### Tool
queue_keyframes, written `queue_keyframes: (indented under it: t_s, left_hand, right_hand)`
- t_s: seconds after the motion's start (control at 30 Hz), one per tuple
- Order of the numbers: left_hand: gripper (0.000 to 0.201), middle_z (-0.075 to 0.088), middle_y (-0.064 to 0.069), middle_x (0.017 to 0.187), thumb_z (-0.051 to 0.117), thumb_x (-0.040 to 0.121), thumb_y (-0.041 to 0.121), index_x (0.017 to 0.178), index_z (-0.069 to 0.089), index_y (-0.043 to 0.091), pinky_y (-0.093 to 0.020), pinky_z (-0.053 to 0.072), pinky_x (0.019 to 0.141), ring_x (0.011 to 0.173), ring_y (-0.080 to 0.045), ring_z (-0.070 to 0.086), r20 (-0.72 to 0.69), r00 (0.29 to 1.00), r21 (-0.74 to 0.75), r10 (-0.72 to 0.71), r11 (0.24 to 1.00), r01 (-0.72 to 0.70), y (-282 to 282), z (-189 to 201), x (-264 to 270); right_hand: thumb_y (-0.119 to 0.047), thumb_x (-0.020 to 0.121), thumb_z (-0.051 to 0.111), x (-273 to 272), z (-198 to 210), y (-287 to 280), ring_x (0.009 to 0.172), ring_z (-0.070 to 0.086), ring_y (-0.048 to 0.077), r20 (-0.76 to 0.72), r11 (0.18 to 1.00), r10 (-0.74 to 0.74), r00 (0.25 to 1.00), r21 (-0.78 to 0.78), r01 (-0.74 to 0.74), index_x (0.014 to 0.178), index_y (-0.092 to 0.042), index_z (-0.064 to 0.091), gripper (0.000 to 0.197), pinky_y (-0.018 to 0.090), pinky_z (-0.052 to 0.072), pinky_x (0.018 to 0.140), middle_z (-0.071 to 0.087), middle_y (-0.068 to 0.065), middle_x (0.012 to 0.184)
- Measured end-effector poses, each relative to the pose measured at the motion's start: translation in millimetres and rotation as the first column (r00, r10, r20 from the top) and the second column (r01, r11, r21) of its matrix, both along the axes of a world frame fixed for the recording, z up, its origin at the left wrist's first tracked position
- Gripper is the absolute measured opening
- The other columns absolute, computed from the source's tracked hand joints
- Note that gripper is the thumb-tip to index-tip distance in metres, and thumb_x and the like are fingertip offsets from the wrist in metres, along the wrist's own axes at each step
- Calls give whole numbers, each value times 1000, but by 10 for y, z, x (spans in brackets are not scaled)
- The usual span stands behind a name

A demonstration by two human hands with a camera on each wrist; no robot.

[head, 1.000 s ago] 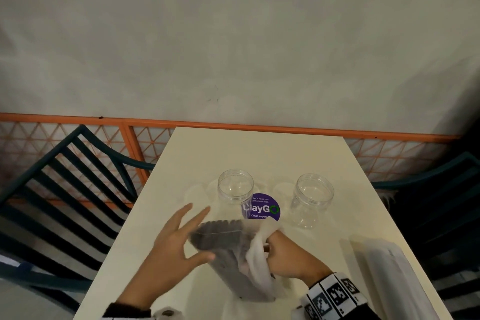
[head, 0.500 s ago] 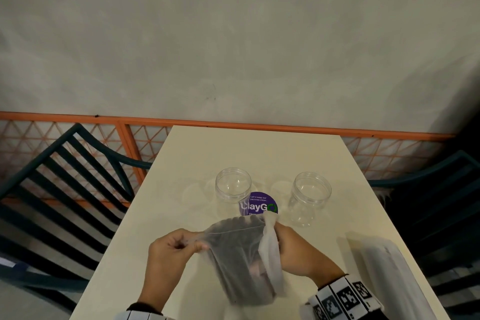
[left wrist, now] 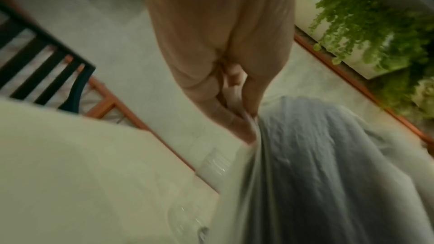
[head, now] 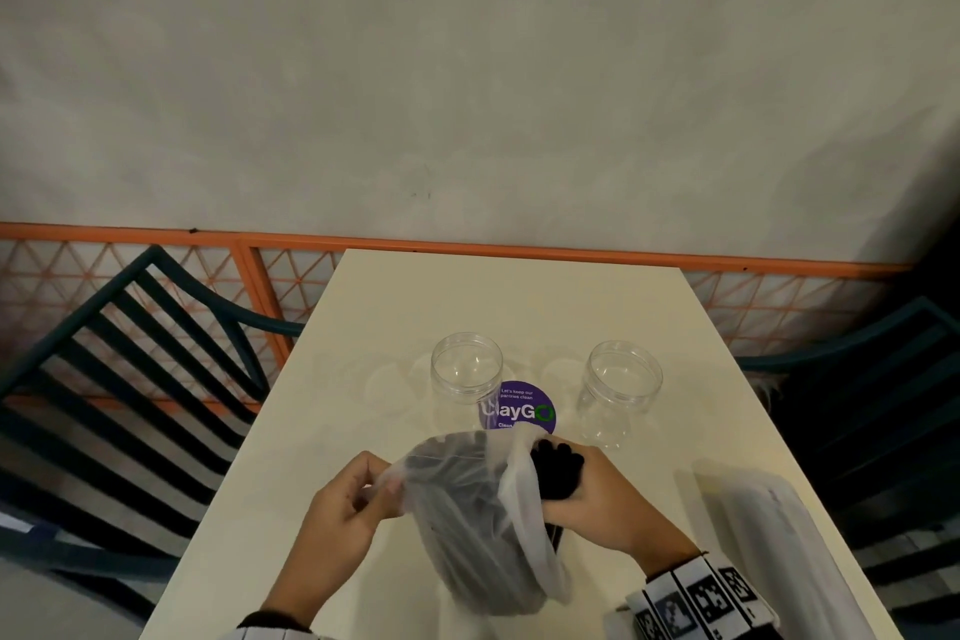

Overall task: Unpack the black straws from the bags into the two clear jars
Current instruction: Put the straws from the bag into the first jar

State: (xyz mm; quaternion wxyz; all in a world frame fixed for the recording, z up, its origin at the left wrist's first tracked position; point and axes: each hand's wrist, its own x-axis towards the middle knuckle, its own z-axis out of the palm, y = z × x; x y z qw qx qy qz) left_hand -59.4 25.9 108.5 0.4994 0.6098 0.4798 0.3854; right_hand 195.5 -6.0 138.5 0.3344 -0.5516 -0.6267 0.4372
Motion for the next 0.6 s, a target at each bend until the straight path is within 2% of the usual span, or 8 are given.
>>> queue_keyframes:
  t_s: [0.07,0.13,0.2,0.3,0.4,0.47,0.53,0.6]
  left_hand:
    - [6,70,1,87,65,82,31,83,60,29,-21,51,80,82,-15,66,-129,985,19,-116,993,120,8,59,-76]
    - [36,67,15,103,68,80,23,108,53,41,-13,48,81,95,-8,63,-140,973,33,-181,982,188,19,110,-120]
    - [47,69,19,106,71,77,28,118,52,39,-13,48,84,98,0,63,-96,976,25,-196,980,199,27,166,-101]
    - [20,72,8,68,69,61,44,69,73,26,-12,46,63,65,1,62,-70,996,48,-61,997,64,-22,183,-11]
    - [28,44,3,46,59,60,43,48,47,20,-14,29,46,46,-3,37,-88,992,105,87,991,-78,-113,87,149]
    - [28,38,4,51,57,69,37,57,38,19,-15,27,45,48,-6,33,-105,992,109,70,992,-59,-161,36,249]
    - [15,52,4,66,57,82,20,76,45,25,-14,36,51,53,-8,47,-136,990,34,-27,999,32,-168,81,279]
    - [40,59,11,99,60,83,11,107,42,38,-15,47,62,70,-12,64,-115,981,-47,-159,987,155,-157,174,225]
  right_hand:
    - [-23,67,73,19,-25,-7,78,64,7,-6,1000,5,1000,9,-5,82,-33,66,20,23,51,72,71,-10,80]
    - [-17,68,72,6,-48,9,74,61,-2,-29,1000,28,999,11,-28,79,-37,63,25,16,47,70,68,-19,75]
    - [-14,68,75,0,-68,2,74,60,-2,-36,1000,11,999,17,-11,81,-33,63,26,15,46,69,68,-18,75]
    - [-18,64,81,-28,-134,-7,83,64,4,-32,999,-38,999,16,38,88,-29,66,30,19,49,76,71,-12,82]
    - [-15,63,82,-102,-188,-33,84,65,1,-41,999,-42,998,-8,41,88,-35,60,39,17,49,75,70,-18,81]
    - [-14,64,80,-180,-203,-50,79,65,-3,-52,998,-49,997,-43,47,88,-34,58,38,16,51,73,70,-18,77]
    - [-32,57,76,-226,-255,-62,80,64,-5,-94,994,-109,990,-33,107,88,-31,57,36,14,49,75,71,-19,77]
    - [-40,52,74,-220,-291,-61,85,65,-1,-117,984,-177,977,0,178,90,-31,60,42,15,48,77,71,-15,79]
